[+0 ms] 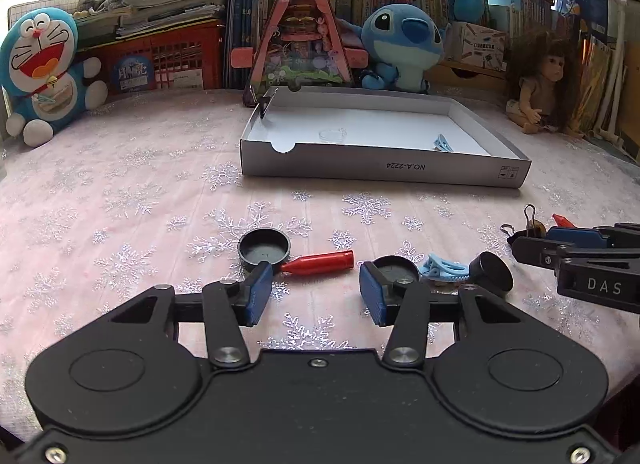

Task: Organize rigid objects

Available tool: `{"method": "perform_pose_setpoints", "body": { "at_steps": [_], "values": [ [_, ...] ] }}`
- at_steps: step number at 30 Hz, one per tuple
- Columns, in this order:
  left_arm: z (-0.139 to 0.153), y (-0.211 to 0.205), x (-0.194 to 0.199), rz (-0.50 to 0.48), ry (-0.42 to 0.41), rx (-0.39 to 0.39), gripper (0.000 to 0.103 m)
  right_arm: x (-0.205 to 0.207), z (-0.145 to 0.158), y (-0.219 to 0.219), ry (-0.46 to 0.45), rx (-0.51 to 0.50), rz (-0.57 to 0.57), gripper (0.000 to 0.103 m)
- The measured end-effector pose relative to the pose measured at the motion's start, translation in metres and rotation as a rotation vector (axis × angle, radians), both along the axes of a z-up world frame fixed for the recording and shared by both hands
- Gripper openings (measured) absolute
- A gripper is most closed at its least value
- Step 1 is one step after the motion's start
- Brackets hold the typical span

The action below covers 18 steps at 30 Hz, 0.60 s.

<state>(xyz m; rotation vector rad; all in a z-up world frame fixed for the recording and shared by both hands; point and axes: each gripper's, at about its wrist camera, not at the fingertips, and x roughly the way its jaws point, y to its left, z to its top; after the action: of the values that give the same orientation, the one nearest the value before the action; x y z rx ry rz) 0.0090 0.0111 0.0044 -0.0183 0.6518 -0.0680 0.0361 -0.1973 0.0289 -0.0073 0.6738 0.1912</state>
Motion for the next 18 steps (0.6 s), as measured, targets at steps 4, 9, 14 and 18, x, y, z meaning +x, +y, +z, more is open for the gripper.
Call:
{"method": "perform_pose_setpoints", "body": {
  "at_steps": [4, 9, 14, 18],
  "values": [
    [0.000, -0.002, 0.009, 0.030, -0.001, -0.028, 0.047, 0.002, -0.003, 0.001, -0.004, 0.010, -0.028, 0.064],
    [-0.004, -0.006, 0.018, 0.052, 0.000, -0.030, 0.048, 0.005, -0.006, 0.000, 0.000, 0.032, -0.059, 0.065],
    [-0.006, -0.008, 0.021, 0.076, -0.008, -0.036, 0.049, 0.006, -0.009, 0.004, -0.018, 0.012, -0.086, 0.066],
    [-0.008, -0.010, 0.022, 0.088, -0.018, -0.038, 0.049, 0.007, -0.011, 0.008, -0.023, -0.007, -0.100, 0.067]
  ]
}}
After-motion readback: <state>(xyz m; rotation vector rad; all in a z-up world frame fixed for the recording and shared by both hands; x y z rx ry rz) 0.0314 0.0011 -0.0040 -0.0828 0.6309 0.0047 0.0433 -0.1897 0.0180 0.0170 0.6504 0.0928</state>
